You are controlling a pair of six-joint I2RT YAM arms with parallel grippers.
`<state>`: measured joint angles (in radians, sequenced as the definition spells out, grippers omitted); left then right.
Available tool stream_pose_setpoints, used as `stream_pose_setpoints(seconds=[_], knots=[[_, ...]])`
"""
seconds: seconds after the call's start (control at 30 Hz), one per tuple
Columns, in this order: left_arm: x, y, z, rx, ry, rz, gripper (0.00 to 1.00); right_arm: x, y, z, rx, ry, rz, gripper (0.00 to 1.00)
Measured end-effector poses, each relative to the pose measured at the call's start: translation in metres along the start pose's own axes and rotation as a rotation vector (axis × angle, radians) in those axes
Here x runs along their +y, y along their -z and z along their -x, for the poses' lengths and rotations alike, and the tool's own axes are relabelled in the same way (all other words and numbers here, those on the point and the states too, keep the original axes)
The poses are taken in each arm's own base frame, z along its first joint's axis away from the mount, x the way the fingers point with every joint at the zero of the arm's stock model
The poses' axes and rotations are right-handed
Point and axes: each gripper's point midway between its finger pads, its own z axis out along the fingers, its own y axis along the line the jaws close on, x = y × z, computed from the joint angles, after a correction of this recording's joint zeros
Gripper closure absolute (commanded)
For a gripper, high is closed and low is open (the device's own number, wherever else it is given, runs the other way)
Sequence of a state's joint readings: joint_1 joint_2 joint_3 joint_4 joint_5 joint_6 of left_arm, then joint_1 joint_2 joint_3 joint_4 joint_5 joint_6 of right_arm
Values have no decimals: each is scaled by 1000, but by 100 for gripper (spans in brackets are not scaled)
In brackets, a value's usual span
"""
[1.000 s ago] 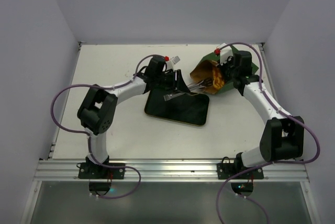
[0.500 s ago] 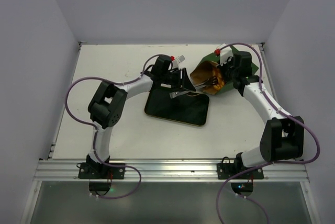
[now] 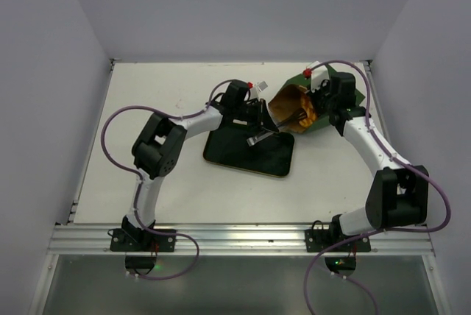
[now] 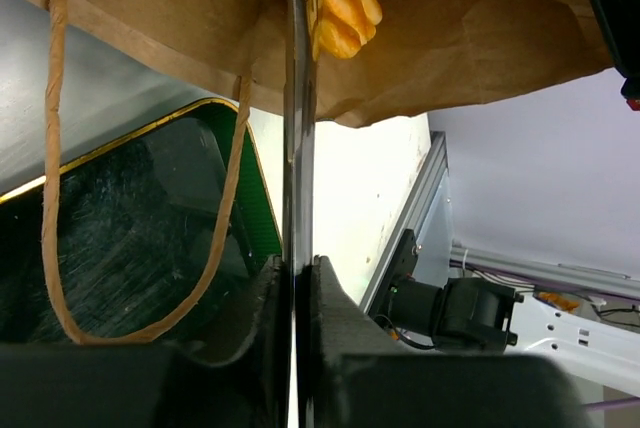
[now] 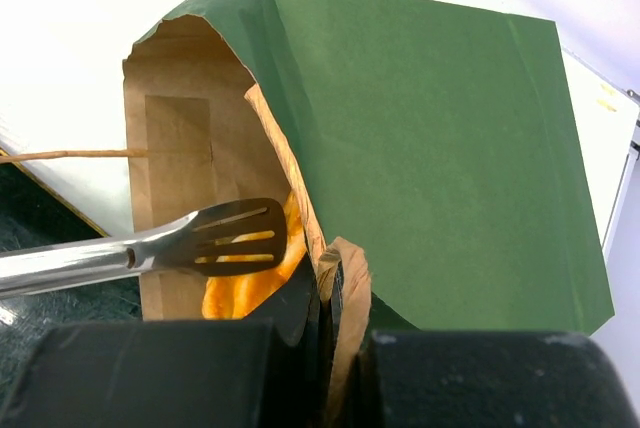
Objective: Take the fake bread out of the paper bag
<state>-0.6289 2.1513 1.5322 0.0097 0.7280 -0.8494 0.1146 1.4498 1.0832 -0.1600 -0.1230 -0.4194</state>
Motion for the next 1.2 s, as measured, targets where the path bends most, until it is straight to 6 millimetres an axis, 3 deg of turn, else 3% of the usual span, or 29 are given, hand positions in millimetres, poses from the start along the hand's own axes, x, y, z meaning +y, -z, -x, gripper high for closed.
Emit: stream_pose_setpoints(seconds=[0.2,0.47,0.9,1.2], knots=[[-4,10,-1,-13,-24,17,100,-7,2,-2,-1,-25,-18,99],[-21,56,-8,-64,-42,11,100,-19,7,-1,-20,-62,-46,99],[-29,92,-53,-42,-51,-12,100,-19,6,-9,-12,-89,-38,99],[-67,150,-90,-69,-162,-44,100,-25,6,-12,-12,-105,-51,99]])
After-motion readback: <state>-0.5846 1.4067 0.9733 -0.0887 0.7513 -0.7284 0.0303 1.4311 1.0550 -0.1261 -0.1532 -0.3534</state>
